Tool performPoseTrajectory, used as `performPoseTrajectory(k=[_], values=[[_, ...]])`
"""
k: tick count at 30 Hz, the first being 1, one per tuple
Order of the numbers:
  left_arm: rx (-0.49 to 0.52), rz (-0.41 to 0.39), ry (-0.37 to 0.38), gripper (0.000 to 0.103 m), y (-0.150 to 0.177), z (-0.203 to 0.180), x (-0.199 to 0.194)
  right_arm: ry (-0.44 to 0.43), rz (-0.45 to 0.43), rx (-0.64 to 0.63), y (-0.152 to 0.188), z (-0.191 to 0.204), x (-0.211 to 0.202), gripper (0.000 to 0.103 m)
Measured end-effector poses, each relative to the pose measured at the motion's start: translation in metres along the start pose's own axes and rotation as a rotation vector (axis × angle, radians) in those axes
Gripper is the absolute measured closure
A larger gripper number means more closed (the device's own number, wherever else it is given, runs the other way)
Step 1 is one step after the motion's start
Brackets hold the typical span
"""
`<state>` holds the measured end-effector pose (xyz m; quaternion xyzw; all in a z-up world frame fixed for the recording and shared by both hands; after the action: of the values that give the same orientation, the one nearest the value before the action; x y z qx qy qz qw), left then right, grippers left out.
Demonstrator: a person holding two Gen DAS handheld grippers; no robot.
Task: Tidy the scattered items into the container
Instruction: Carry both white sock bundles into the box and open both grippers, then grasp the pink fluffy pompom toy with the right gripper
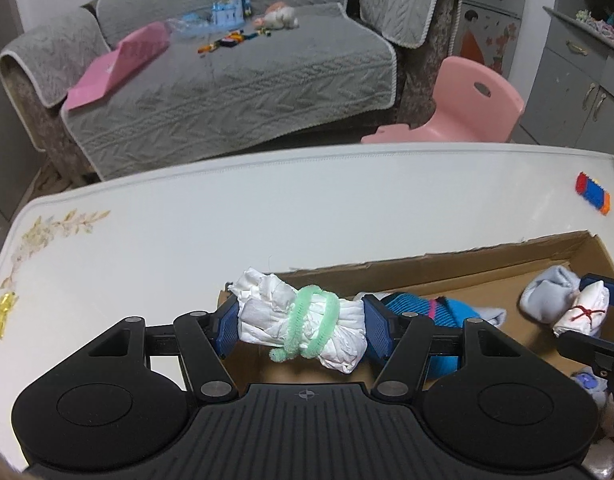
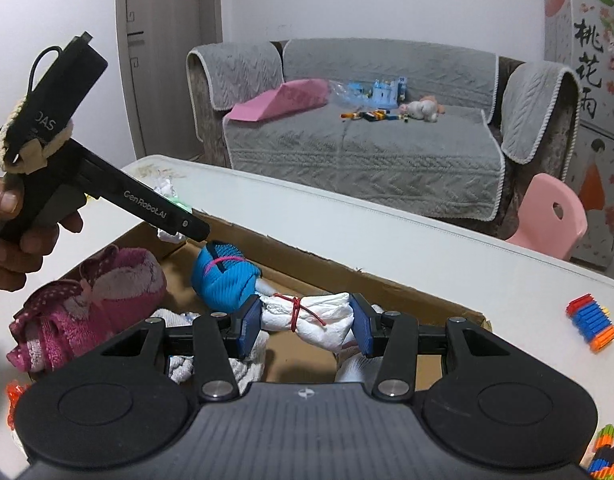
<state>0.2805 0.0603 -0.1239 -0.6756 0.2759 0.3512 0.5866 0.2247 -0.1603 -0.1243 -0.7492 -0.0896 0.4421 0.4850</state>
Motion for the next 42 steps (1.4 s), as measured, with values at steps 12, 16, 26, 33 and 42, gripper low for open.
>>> performPoseTrajectory(k=[12,16,26,33,42], values=[[0.019,0.023,-0.010,0.024,0.003,-0.006,0.005,-0.002,0.050,-0.013,0.000,0.005,0.011,0.056],[0.050,-0.048,-0.022,0.015,0.005,-0.012,-0.017,0.014,0.002,-0.015,-0.007,0.005,-0.002,0.042],[0.029,-0.281,0.003,0.001,0.070,-0.004,-0.150,0.062,-0.210,-0.055,-0.011,0.026,-0.102,0.014],[0.118,-0.321,0.036,0.000,0.186,-0.006,-0.197,0.079,-0.317,0.066,0.050,0.071,-0.181,0.003],[0.131,-0.237,0.108,0.001,0.232,0.003,-0.155,0.095,-0.226,0.105,0.108,0.161,-0.153,0.003]])
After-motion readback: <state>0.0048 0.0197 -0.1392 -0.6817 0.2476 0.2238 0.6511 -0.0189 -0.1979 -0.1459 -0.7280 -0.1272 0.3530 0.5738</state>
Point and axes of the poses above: each gripper's, at about its wrist camera, not at the fingertips, and x roughly the way its jaws point, z to its left, y to its underside, the point moved 3 cm from there along x, roughly the way its jaws point, and after that the axes turned 12 degrees about -x, right-handed, at the moved point
